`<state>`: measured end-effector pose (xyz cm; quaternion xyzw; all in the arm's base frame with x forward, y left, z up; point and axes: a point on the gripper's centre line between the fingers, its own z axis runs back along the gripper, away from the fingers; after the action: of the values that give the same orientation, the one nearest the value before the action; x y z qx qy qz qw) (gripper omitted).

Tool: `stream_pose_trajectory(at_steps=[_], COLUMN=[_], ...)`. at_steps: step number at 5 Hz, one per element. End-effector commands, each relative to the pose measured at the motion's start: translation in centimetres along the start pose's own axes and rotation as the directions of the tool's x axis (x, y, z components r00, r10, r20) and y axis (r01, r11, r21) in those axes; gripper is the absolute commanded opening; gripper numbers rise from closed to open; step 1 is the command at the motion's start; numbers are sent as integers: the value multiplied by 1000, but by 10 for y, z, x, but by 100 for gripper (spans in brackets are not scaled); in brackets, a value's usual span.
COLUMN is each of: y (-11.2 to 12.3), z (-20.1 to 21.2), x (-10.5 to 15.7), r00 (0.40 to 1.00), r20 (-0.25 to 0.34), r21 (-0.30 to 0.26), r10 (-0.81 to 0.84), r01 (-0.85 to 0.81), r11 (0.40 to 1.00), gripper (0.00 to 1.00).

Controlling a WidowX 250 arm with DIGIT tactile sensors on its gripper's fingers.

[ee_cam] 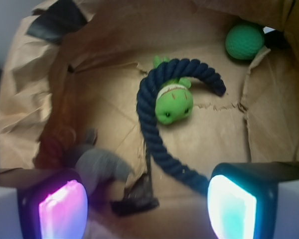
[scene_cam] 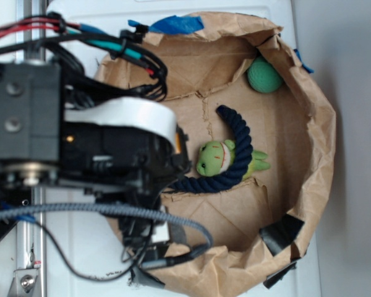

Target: Grab the blue rope.

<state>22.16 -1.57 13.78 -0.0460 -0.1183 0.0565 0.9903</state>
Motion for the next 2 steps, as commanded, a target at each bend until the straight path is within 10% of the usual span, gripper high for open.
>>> stream_pose_trajectory(at_steps=[1,2], y=[30,36], z=[-22,-35], x=[18,17], r00=[997,997], r20=[31,23], r21=[-47,-21], r10=[74,77], r01=[-73,-77], r11=[996,997], gripper=[100,100])
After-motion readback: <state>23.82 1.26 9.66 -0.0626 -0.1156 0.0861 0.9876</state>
